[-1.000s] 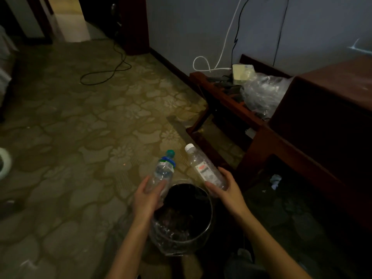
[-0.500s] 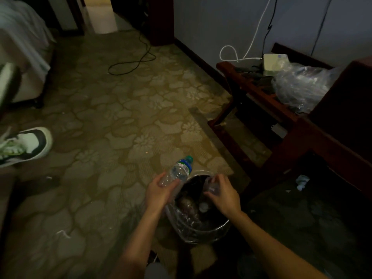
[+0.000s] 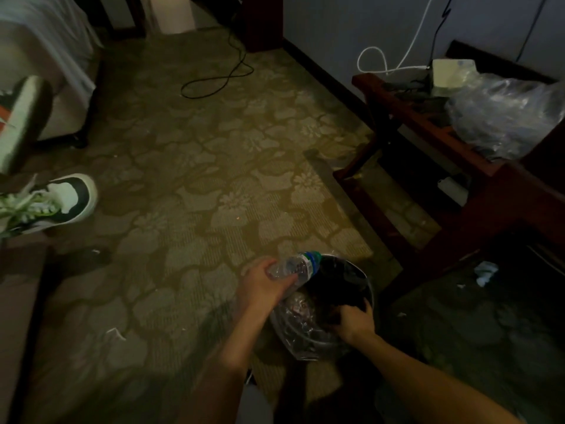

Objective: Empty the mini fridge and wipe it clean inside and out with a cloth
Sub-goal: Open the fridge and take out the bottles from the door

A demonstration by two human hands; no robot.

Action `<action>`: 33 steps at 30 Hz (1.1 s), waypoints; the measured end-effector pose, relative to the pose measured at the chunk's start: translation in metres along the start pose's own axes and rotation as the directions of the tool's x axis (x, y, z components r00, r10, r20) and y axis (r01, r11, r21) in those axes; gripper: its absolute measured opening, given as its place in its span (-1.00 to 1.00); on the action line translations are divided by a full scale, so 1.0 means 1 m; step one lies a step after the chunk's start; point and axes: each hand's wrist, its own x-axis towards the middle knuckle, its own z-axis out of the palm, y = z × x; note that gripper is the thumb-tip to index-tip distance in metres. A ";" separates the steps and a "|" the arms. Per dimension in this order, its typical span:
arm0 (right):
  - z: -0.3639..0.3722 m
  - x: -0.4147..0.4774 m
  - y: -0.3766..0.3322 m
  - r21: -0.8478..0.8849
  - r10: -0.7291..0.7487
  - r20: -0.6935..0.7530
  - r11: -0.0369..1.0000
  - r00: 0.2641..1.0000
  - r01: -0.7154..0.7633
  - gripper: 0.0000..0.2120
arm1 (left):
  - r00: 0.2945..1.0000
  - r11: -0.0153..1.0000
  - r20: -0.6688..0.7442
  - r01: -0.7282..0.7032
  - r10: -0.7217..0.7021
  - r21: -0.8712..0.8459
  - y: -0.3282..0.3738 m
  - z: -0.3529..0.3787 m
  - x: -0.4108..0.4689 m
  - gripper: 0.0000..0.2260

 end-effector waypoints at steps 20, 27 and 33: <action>-0.033 0.003 0.046 0.795 0.271 0.057 0.570 0.961 -0.208 -0.79 | 0.980 0.969 0.198 -0.041 -0.008 0.243 -0.013 0.111 0.032 -0.48; -0.026 0.012 0.059 0.808 0.287 0.106 0.533 0.952 -0.251 -0.71 | 0.962 0.964 0.271 -0.039 -0.035 0.264 -0.035 0.161 0.035 -0.48; -0.022 0.018 0.063 0.799 0.310 0.073 0.551 0.948 -0.241 -0.82 | 0.938 0.952 0.340 -0.044 -0.065 0.302 -0.044 0.182 0.036 -0.59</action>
